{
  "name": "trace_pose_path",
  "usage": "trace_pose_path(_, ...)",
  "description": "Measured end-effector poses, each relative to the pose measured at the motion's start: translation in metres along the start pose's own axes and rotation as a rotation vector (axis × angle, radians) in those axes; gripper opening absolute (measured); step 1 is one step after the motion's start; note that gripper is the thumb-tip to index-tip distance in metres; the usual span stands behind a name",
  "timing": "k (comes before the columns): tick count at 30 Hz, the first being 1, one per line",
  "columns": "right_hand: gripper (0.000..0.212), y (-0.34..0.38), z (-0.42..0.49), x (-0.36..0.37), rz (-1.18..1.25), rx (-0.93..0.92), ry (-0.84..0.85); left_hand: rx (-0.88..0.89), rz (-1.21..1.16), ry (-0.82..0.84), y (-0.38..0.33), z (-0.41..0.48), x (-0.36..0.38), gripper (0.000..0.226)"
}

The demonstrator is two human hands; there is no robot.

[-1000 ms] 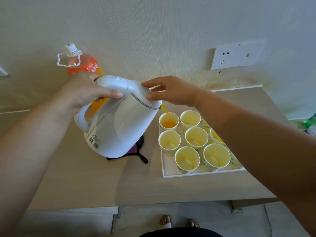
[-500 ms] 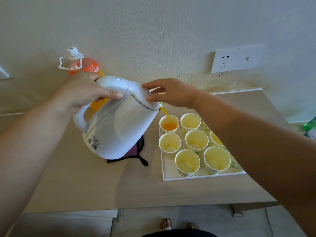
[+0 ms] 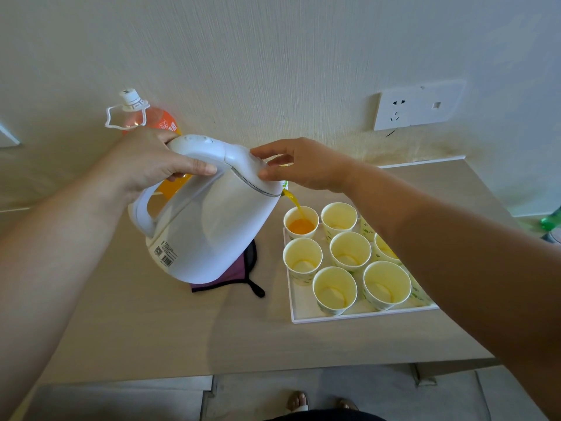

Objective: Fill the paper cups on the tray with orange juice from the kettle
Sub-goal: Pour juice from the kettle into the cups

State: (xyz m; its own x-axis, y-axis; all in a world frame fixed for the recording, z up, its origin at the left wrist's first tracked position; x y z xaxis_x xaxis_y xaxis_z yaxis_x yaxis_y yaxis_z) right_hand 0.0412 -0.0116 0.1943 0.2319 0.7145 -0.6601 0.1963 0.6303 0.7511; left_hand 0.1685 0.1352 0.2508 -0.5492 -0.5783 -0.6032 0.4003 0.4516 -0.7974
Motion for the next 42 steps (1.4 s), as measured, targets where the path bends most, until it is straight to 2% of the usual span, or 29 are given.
trace_pose_path(5, 0.042, 0.001, 0.0, 0.0, 0.008, -0.001, 0.005, -0.003, -0.017, 0.009, -0.001, -0.002, 0.0, 0.03)
trace_pose_path(9, 0.043, 0.001, 0.001, -0.001, 0.008, 0.002, 0.006, 0.004, -0.007, 0.037, -0.003, -0.002, -0.002, 0.075)
trace_pose_path(12, 0.043, 0.001, 0.002, 0.0, 0.009, 0.0, 0.007, -0.015, -0.012, 0.027, 0.0, 0.0, -0.003, 0.067)
trace_pose_path(17, 0.043, -0.001, 0.004, -0.001, 0.016, 0.001, 0.006, -0.025, 0.01, 0.001, 0.0, 0.002, -0.001, 0.042)
trace_pose_path(31, 0.043, -0.007, 0.007, 0.001, 0.012, 0.004, 0.006, -0.01, 0.047, 0.003, 0.002, 0.011, 0.002, 0.045)
trace_pose_path(38, 0.043, -0.009, 0.007, 0.002, 0.015, 0.01, 0.01, -0.016, 0.018, 0.05, 0.004, 0.011, 0.005, 0.082)
trace_pose_path(40, 0.044, -0.01, 0.007, 0.002, 0.011, 0.014, 0.013, -0.019, 0.014, 0.055, 0.005, 0.011, 0.006, 0.077)
trace_pose_path(42, 0.045, -0.011, 0.007, 0.003, 0.012, 0.018, 0.017, -0.025, 0.018, 0.051, 0.006, 0.013, 0.008, 0.06)
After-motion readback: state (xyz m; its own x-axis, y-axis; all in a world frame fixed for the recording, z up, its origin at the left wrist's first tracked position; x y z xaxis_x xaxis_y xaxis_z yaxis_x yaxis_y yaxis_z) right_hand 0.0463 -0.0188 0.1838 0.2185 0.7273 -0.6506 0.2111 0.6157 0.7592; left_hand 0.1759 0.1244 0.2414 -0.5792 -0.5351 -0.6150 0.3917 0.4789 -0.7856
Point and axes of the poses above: each hand's wrist, its own z-axis towards the middle knuckle, its own x-axis out of the palm, y = z × x, the point moved 8 cm from there along z, towards the middle knuckle, and after that the axes turned 8 degrees about -z, right-handed, at the moved point
